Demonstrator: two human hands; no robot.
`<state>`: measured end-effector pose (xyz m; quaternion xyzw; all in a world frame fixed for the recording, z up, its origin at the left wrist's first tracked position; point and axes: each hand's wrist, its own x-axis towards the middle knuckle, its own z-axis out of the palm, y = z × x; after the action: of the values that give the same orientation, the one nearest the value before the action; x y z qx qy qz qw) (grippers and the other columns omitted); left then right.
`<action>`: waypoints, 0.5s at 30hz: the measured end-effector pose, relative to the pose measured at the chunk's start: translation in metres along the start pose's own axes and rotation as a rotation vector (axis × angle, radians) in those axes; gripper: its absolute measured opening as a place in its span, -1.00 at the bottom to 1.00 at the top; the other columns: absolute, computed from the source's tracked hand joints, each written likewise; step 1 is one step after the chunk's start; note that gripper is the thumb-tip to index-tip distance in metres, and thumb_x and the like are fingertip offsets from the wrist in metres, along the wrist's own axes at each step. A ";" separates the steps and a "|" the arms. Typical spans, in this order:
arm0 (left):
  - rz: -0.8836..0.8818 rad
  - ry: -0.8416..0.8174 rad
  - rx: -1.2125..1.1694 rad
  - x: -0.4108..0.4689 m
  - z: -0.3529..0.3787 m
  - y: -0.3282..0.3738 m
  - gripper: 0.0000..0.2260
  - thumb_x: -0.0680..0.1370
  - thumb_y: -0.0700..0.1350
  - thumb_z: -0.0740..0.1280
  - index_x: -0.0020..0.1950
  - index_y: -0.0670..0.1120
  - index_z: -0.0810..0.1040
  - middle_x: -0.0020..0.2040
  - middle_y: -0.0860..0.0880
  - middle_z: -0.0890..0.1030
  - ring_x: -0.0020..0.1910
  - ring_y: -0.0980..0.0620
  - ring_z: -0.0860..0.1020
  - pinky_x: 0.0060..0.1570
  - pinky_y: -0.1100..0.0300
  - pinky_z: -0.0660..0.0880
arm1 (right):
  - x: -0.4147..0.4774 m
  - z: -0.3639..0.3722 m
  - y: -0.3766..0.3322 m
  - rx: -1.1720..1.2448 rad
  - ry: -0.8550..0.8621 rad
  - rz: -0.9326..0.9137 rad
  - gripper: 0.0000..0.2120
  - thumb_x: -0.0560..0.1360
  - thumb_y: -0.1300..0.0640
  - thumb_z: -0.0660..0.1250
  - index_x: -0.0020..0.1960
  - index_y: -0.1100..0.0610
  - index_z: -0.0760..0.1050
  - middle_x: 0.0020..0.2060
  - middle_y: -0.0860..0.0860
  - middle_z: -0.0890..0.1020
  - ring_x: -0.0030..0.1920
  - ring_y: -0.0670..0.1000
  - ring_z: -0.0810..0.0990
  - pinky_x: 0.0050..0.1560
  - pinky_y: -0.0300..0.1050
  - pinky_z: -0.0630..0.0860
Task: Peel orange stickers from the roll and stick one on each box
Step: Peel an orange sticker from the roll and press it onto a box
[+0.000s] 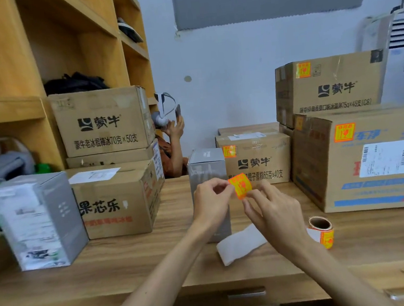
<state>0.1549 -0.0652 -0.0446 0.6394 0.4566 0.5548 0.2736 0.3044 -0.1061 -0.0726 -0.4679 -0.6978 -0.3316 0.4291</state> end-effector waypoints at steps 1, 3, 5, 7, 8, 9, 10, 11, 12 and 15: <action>-0.005 -0.002 -0.001 0.003 -0.007 -0.001 -0.90 0.50 -0.18 0.45 -0.18 -0.01 0.70 -0.25 0.06 0.67 -0.22 0.16 0.57 -0.11 0.19 0.51 | 0.003 0.000 -0.002 0.047 0.001 0.023 -0.87 0.53 0.05 0.35 -0.12 0.10 0.58 -0.17 -0.01 0.56 -0.32 0.01 0.53 -0.48 -0.14 0.32; -0.007 -0.012 -0.015 0.007 -0.021 -0.001 -0.84 0.51 -0.18 0.45 -0.21 0.06 0.67 -0.24 0.07 0.67 -0.17 0.11 0.59 -0.04 0.10 0.55 | 0.012 -0.001 -0.005 0.146 0.008 0.128 -0.85 0.54 -0.02 0.36 -0.10 0.05 0.60 -0.15 -0.06 0.56 -0.35 -0.06 0.49 -0.48 -0.18 0.30; 0.010 -0.018 -0.015 0.009 -0.034 0.000 -0.81 0.52 -0.21 0.45 -0.22 0.07 0.65 -0.24 0.06 0.67 -0.16 0.09 0.59 0.01 0.06 0.55 | 0.022 -0.001 -0.006 0.275 -0.022 0.293 -0.86 0.55 -0.06 0.37 -0.13 -0.01 0.58 -0.14 -0.12 0.56 -0.37 -0.13 0.43 -0.41 -0.14 0.35; 0.027 -0.041 -0.003 0.008 -0.045 0.003 -0.81 0.53 -0.23 0.44 -0.21 0.03 0.64 -0.21 0.03 0.65 -0.16 0.12 0.55 -0.03 0.20 0.49 | 0.033 0.001 -0.004 0.429 -0.074 0.427 -0.88 0.52 -0.07 0.39 -0.17 -0.08 0.56 -0.14 -0.15 0.57 -0.28 -0.16 0.48 -0.28 -0.09 0.41; 0.036 -0.056 -0.002 0.008 -0.051 0.004 -0.82 0.54 -0.23 0.43 -0.20 0.02 0.63 -0.20 0.02 0.63 -0.16 0.13 0.53 -0.06 0.27 0.46 | 0.038 0.003 -0.003 0.510 -0.102 0.473 -0.88 0.52 -0.06 0.40 -0.19 -0.11 0.55 -0.14 -0.15 0.58 -0.22 -0.16 0.51 -0.22 -0.09 0.42; 0.044 -0.070 -0.003 0.008 -0.057 0.005 -0.83 0.55 -0.23 0.43 -0.19 0.00 0.63 -0.19 0.02 0.62 -0.17 0.14 0.51 -0.10 0.33 0.43 | 0.043 0.006 -0.002 0.601 -0.132 0.512 -0.88 0.51 -0.05 0.41 -0.20 -0.13 0.55 -0.14 -0.15 0.60 -0.19 -0.17 0.53 -0.18 -0.10 0.42; 0.050 -0.081 -0.001 0.008 -0.062 0.004 -0.85 0.56 -0.23 0.42 -0.17 -0.02 0.64 -0.19 0.01 0.61 -0.18 0.15 0.50 -0.12 0.37 0.41 | 0.047 0.008 -0.002 0.696 -0.162 0.545 -0.89 0.50 -0.03 0.43 -0.20 -0.13 0.57 -0.15 -0.14 0.62 -0.21 -0.18 0.53 -0.15 -0.11 0.44; 0.051 -0.091 0.003 0.008 -0.066 0.004 -0.88 0.56 -0.22 0.42 -0.15 -0.05 0.64 -0.19 0.01 0.60 -0.19 0.16 0.49 -0.13 0.37 0.41 | 0.050 0.012 -0.002 0.772 -0.193 0.574 -0.91 0.50 -0.02 0.44 -0.19 -0.11 0.60 -0.15 -0.13 0.64 -0.25 -0.18 0.53 -0.15 -0.08 0.47; 0.052 -0.100 0.013 0.009 -0.070 0.003 -0.91 0.57 -0.21 0.42 -0.13 -0.08 0.65 -0.19 0.00 0.60 -0.20 0.16 0.48 -0.13 0.35 0.41 | 0.052 0.015 -0.003 0.821 -0.218 0.592 -0.92 0.49 -0.02 0.45 -0.18 -0.08 0.63 -0.16 -0.13 0.65 -0.27 -0.18 0.52 -0.15 -0.02 0.52; 0.076 -0.108 0.060 0.012 -0.077 -0.001 -0.94 0.57 -0.17 0.43 -0.10 -0.09 0.67 -0.18 -0.02 0.62 -0.24 0.18 0.46 -0.16 0.32 0.40 | 0.055 0.025 -0.006 0.868 -0.256 0.606 -0.92 0.47 0.00 0.48 -0.17 -0.03 0.66 -0.21 -0.11 0.67 -0.30 -0.17 0.52 -0.16 0.06 0.56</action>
<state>0.0807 -0.0664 -0.0219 0.6931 0.4330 0.5157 0.2573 0.2809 -0.0663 -0.0331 -0.4647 -0.6512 0.1850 0.5707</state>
